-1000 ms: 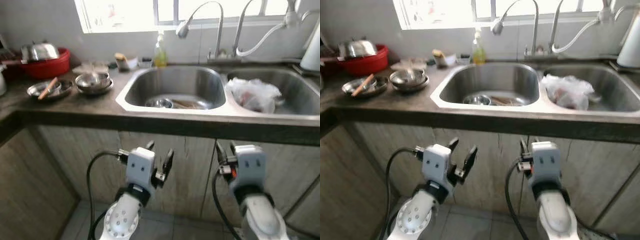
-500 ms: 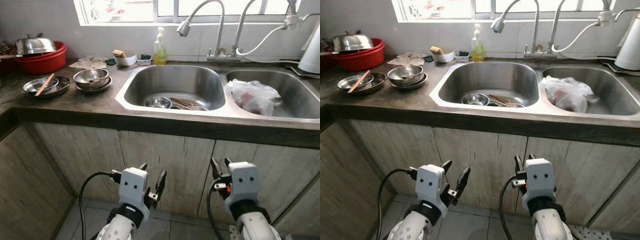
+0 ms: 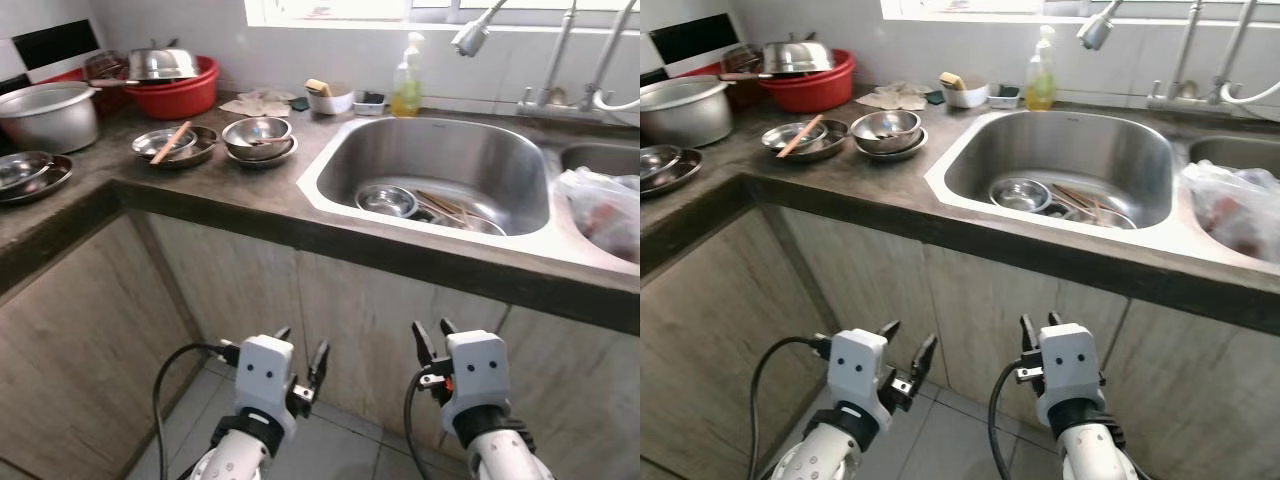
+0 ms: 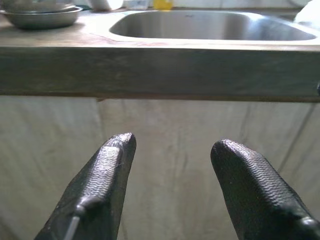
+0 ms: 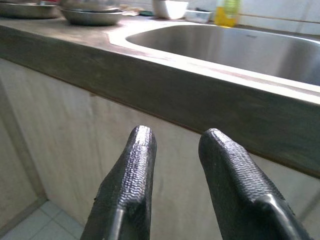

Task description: Kitchen organization

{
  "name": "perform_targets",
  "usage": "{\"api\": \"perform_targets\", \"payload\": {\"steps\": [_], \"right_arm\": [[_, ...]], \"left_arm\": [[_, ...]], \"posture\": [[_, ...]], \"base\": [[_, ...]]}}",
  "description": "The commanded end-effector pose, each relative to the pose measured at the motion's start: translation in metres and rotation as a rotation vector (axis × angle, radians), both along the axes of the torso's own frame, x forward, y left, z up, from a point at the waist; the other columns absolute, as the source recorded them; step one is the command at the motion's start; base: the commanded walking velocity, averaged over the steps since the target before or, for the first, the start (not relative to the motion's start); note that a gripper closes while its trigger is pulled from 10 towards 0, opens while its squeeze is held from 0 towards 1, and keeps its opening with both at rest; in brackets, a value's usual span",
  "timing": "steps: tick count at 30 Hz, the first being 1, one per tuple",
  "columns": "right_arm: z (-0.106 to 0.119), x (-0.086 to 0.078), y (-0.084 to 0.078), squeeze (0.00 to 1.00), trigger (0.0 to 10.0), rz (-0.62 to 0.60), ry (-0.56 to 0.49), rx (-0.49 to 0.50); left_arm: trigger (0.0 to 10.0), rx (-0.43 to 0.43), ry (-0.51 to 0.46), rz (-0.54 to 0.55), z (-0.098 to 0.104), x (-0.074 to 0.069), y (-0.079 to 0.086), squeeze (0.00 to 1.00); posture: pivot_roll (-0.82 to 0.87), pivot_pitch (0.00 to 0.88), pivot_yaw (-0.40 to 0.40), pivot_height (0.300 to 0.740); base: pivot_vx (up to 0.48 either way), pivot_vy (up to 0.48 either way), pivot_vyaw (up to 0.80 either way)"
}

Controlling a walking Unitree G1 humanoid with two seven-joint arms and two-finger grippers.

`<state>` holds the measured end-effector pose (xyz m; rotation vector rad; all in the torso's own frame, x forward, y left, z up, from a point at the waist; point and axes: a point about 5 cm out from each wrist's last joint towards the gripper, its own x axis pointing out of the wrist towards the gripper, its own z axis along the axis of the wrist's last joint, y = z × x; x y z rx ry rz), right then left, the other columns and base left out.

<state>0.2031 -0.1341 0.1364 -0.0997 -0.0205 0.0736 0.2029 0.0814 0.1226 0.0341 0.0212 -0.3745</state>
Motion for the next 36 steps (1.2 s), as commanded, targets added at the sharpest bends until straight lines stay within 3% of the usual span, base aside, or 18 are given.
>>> {"api": "perform_targets", "payload": {"steps": [1, 28, 36], "right_arm": [[0.001, 0.001, 0.001, 0.0, 10.0, 0.007, -0.011, 0.002], [0.005, 0.009, 0.006, 0.0, 10.0, 0.056, -0.042, 0.007], [0.009, 0.017, 0.004, 0.0, 10.0, 0.054, -0.066, -0.012]], "left_arm": [[10.0, 0.01, -0.01, 0.015, 0.003, -0.001, 0.002, 0.0], [10.0, 0.014, -0.009, 0.004, 0.004, 0.002, -0.002, 0.0], [10.0, 0.01, -0.021, 0.002, 0.006, 0.003, -0.004, 0.0]], "posture": [[0.07, 0.054, 0.007, 0.74], [0.07, 0.055, 0.008, 0.74], [0.08, 0.053, 0.007, 0.74]], "base": [[0.0, 0.0, 0.8], [0.0, 0.0, 0.8], [0.295, 0.0, 0.75]]}}
